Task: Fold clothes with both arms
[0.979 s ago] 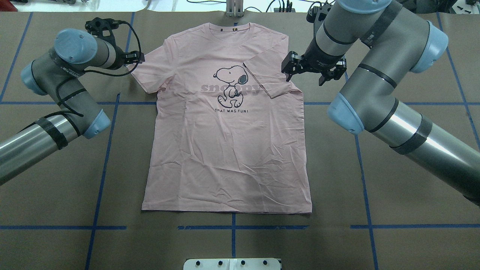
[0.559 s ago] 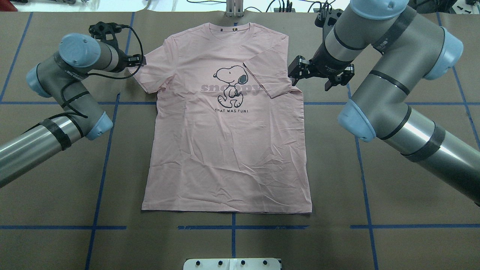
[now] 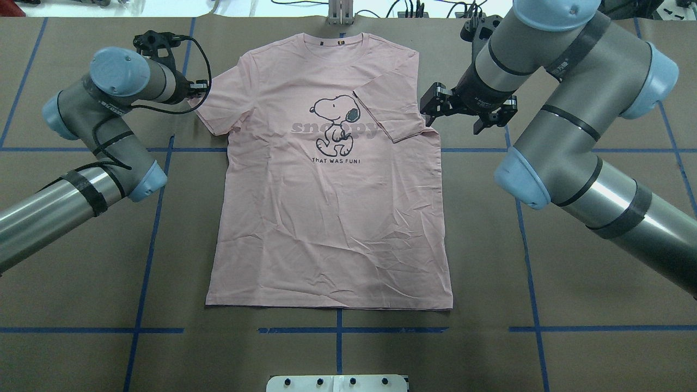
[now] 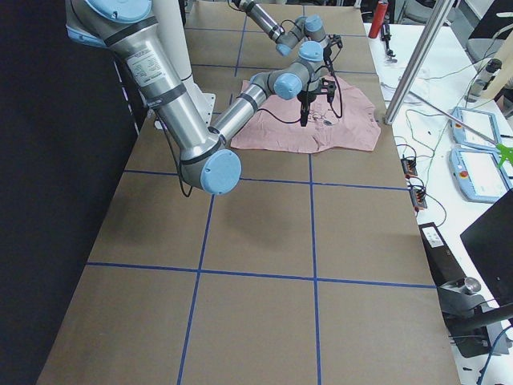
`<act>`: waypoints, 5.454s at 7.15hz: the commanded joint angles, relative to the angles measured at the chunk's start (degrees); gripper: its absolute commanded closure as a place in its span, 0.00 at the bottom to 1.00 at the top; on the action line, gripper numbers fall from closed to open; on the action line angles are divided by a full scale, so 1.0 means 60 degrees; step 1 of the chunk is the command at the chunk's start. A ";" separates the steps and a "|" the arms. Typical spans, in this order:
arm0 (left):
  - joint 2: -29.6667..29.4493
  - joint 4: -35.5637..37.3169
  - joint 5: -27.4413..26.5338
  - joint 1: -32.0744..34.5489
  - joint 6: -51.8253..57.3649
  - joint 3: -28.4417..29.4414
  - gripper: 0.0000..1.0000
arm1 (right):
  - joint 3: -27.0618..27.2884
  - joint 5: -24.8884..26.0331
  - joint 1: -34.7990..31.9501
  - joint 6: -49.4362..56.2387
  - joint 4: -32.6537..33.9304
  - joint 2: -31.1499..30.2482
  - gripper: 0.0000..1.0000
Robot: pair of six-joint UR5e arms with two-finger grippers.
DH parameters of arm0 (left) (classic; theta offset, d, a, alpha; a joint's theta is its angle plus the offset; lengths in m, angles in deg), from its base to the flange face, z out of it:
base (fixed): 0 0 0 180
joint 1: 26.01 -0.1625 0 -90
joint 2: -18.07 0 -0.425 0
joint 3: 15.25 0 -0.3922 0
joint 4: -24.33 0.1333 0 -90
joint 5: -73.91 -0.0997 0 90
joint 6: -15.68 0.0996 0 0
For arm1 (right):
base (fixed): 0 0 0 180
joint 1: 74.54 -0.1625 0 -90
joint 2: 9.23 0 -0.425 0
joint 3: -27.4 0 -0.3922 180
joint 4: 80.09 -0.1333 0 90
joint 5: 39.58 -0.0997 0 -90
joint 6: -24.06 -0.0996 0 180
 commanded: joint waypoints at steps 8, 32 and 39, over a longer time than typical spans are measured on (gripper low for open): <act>-0.2229 0.2934 0.0330 -0.0015 -0.1246 -0.0756 1.00 | 0.0001 0.0000 0.0046 -0.0002 -0.0058 -0.0193 0.00; 0.2350 0.5220 0.1312 -0.1802 -0.1825 -0.8518 0.00 | 0.2243 0.4717 0.5832 -0.4280 -0.2344 -0.3826 0.00; 0.2306 0.5205 0.1327 -0.1817 -0.1869 -0.8518 0.00 | 0.2242 0.4629 0.5906 -0.4294 -0.2344 -0.3826 1.00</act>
